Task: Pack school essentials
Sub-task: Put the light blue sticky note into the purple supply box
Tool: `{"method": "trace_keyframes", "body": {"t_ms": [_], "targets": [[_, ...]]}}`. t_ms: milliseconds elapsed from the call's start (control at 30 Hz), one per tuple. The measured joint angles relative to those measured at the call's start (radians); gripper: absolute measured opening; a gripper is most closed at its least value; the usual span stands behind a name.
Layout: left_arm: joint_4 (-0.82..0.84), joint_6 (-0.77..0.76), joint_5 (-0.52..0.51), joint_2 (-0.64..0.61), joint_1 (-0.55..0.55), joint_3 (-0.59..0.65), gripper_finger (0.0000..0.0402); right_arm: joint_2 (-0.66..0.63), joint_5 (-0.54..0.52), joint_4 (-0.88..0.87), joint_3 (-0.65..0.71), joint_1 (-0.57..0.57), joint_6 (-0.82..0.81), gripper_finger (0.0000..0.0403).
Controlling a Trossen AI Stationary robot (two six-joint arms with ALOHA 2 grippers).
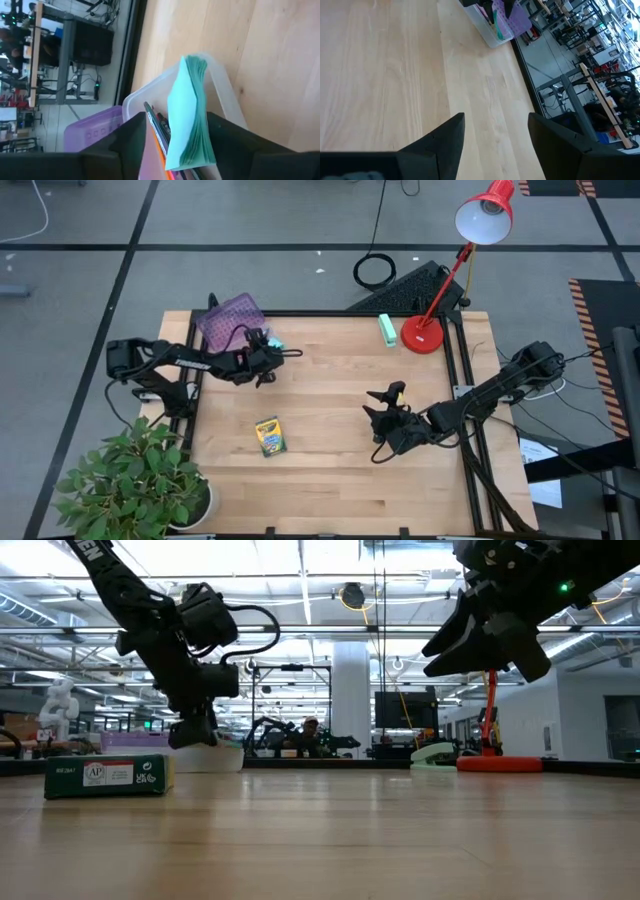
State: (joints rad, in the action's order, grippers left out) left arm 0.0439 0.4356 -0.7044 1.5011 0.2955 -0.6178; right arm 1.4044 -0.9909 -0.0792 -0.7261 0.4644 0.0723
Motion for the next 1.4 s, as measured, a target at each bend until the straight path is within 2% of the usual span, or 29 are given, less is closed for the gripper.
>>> {"method": "trace_keyframes", "body": {"t_ms": [167,300,533,700,833,1100,1233,1400], "targets": [[0.008,-0.028,-0.015,-0.005,-0.003,-0.001,0.0241,0.000,0.000,0.000,0.000,0.000,0.000,0.0212],[0.048,-0.068,-0.022,-0.006,-0.003,-0.010,0.0258,0.000,0.000,0.000,0.000,0.000,0.000,0.0212],[0.212,-0.176,0.057,-0.015,-0.003,-0.073,0.0247,0.000,0.001,-0.003,0.000,0.000,0.000,0.0212],[0.238,-0.235,0.061,-0.017,-0.004,-0.097,0.0236,0.000,0.001,-0.005,0.000,0.000,0.000,0.0212],[0.302,-0.273,0.107,-0.031,-0.007,-0.142,0.0213,0.000,0.001,-0.004,0.000,0.000,0.000,0.0212],[0.381,-0.377,0.174,-0.043,0.003,-0.202,0.0134,0.000,0.001,-0.004,0.000,0.000,0.000,0.0212],[0.372,-0.482,0.192,-0.043,0.050,-0.196,0.0092,0.000,0.002,-0.004,0.000,0.000,-0.007,0.0212],[0.379,-0.613,0.303,-0.043,0.131,-0.195,0.0039,0.000,0.002,-0.004,0.000,0.000,-0.007,0.0212]]}}
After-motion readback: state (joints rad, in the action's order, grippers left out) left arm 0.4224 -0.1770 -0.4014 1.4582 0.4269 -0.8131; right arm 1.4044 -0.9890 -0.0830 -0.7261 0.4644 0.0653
